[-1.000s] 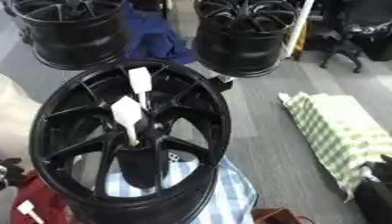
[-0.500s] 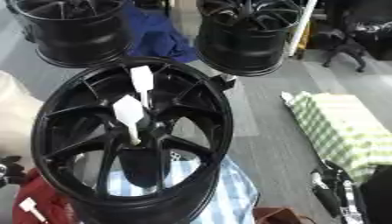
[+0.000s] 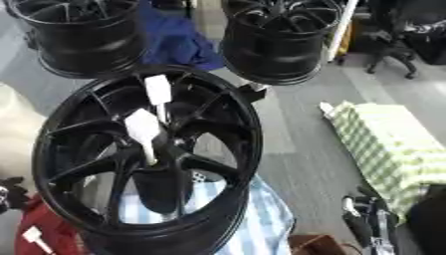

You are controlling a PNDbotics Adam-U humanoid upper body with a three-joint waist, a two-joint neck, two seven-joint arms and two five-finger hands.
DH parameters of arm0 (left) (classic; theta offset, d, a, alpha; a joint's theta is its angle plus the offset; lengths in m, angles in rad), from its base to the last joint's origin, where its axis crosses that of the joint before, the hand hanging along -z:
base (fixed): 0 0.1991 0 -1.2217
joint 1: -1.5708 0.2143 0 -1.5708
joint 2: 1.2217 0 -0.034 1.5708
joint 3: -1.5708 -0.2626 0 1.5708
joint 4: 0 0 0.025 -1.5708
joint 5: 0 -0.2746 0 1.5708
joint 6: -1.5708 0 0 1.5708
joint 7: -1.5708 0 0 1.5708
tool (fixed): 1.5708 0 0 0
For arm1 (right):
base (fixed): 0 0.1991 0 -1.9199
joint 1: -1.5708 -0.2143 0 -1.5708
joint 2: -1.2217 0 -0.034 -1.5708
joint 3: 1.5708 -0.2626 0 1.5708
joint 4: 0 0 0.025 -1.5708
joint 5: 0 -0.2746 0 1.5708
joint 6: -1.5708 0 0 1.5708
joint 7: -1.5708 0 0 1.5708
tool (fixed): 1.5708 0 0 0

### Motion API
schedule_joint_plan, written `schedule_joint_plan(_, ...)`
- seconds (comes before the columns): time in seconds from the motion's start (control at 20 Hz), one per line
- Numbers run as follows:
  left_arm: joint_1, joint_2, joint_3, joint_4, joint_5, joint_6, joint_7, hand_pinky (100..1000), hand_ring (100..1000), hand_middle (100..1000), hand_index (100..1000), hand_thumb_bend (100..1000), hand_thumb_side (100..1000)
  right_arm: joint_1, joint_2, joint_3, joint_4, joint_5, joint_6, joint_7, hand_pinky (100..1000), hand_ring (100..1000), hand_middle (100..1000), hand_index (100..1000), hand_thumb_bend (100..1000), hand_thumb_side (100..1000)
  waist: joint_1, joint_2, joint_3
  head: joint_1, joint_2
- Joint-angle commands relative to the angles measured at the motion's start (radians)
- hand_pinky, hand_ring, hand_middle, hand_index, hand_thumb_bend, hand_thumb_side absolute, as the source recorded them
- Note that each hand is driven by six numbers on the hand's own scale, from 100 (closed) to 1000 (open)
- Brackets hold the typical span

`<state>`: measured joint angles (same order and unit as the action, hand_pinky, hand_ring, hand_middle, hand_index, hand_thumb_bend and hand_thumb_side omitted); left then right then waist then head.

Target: Pull the pin out of the wheel hub.

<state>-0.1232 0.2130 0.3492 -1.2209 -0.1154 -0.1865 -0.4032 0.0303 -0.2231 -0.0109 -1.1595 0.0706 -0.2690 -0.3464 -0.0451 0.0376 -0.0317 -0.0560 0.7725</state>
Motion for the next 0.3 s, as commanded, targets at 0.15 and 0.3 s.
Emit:
schedule_joint_plan(0.15, -0.006, 0.031, 0.006, -0.013, -0.004, -0.01, 0.001, 624, 608, 565, 764, 100, 651, -0.008, -0.019, 0.003, -0.002, -0.001, -0.009, 0.013, 644, 611, 638, 844, 100, 504, 0.005, 0.0, -0.001, 0.002, -0.002)
schedule_joint_plan(0.3, -0.005, 0.032, 0.007, -0.012, -0.004, -0.011, 0.003, 623, 608, 565, 764, 100, 650, -0.009, -0.018, 0.004, -0.003, 0.001, -0.01, 0.018, 644, 611, 638, 844, 100, 505, 0.005, 0.0, -0.004, 0.004, -0.002)
